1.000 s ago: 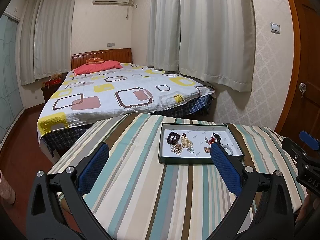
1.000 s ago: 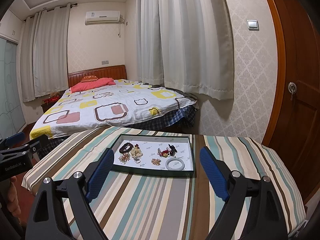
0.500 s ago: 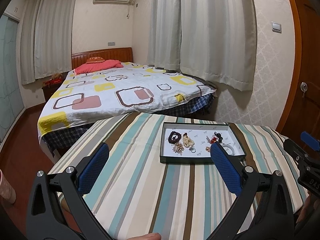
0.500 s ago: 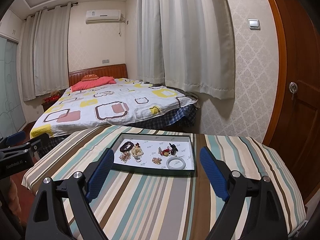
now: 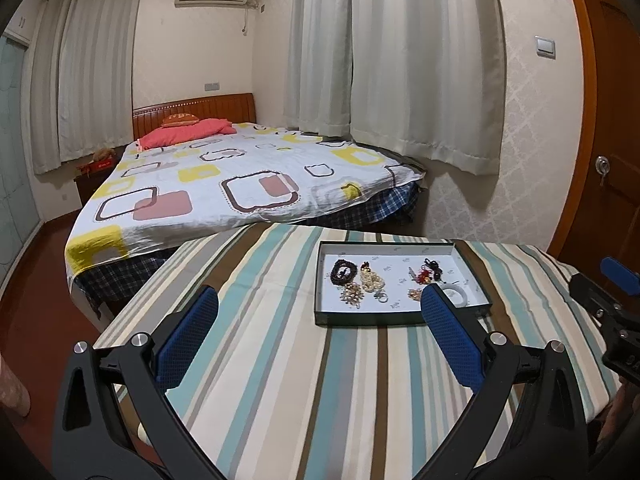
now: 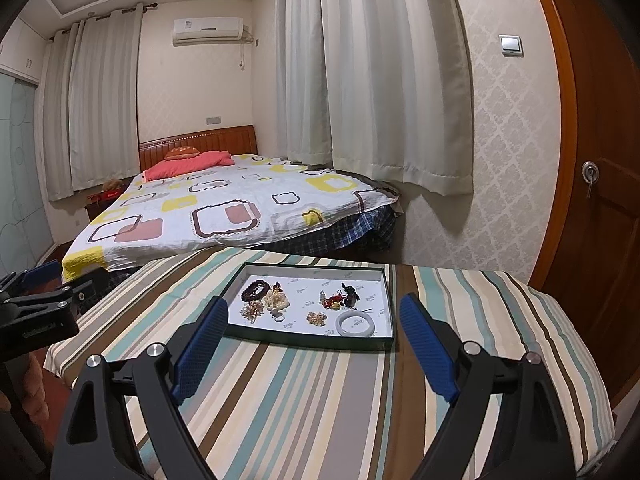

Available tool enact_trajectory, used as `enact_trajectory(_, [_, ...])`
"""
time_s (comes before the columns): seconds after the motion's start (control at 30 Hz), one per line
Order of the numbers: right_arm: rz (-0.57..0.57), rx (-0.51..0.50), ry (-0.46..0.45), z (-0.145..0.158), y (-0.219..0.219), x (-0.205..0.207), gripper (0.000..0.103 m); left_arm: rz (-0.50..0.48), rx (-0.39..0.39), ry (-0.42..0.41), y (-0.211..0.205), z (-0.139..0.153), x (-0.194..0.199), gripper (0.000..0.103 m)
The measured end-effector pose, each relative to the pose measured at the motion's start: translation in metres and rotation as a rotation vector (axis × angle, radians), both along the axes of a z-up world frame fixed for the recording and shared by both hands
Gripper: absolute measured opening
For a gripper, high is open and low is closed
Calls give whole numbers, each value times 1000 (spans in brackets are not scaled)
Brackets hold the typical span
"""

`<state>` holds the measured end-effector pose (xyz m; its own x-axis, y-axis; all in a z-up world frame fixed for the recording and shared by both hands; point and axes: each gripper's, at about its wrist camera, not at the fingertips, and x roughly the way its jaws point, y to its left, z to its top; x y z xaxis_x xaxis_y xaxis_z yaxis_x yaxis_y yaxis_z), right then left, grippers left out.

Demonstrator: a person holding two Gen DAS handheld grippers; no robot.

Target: Organize jewelry

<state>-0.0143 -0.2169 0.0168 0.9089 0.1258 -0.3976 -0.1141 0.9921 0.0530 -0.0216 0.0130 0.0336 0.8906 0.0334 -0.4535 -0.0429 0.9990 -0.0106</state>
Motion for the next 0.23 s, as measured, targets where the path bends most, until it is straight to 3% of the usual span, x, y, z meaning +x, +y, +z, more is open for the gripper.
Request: enact_trajectory(0.23, [-24, 10, 41, -16, -7, 16, 85, 23, -33, 61, 14, -20, 31, 99])
